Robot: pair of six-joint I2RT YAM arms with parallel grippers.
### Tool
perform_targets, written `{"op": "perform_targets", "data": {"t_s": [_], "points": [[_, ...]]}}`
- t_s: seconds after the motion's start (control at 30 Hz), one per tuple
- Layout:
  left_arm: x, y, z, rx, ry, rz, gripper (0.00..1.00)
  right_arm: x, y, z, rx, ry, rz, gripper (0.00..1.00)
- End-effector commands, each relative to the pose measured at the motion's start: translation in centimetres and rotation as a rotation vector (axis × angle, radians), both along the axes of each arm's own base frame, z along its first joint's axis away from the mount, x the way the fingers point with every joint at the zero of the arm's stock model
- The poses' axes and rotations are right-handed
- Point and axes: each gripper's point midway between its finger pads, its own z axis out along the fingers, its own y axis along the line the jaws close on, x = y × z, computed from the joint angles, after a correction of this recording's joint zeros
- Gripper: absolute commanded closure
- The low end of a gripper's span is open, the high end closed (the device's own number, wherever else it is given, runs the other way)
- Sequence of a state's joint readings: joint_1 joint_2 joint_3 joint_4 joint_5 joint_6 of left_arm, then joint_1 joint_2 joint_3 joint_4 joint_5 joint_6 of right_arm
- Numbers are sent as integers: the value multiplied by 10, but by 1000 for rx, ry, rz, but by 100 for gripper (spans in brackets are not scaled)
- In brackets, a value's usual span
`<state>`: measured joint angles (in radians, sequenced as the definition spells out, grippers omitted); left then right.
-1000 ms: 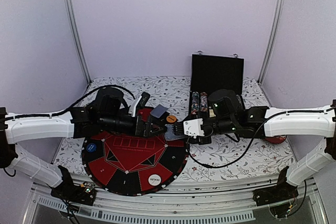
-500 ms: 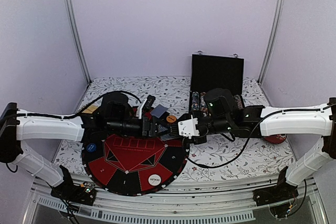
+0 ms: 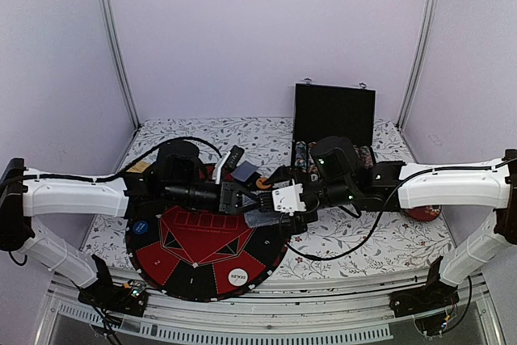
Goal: Distribute texas hold em gaming equipment
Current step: Pass from the right arm to the left, then pass from the left arm to the right
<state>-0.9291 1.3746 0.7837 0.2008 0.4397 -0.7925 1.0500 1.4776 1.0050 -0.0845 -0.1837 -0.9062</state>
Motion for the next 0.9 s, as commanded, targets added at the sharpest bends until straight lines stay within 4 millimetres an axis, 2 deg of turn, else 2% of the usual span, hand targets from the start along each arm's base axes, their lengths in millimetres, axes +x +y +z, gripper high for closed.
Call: {"op": "perform_targets", "data": {"t_s": [0.0,0.17,0.33,0.4,0.57,0.77,0.87], "points": [[-5,-1,7,42,-78,-44,100,-15,2,9,-33,71,58,1],[-5,3,2,91,-108,-48,100,-20,-5,1,-91,131,49,1],[-6,-1,7,60,-108,-55,100,-9,-2,-19,-143,156,-7,1],[-8,-3,8,42,-100,-65,100,-5,2,-18,-135,148,-15,2],[-14,-7,9,-16,-74,-90,100,3,13,-9,-69,115,-29,14],[-18,-8,6,-48,-46,-101,100,8,15,-7,-46,81,-41,39],[-18,-9,3,-46,-32,-100,90,6,14,-5,-34,77,-32,46]]}}
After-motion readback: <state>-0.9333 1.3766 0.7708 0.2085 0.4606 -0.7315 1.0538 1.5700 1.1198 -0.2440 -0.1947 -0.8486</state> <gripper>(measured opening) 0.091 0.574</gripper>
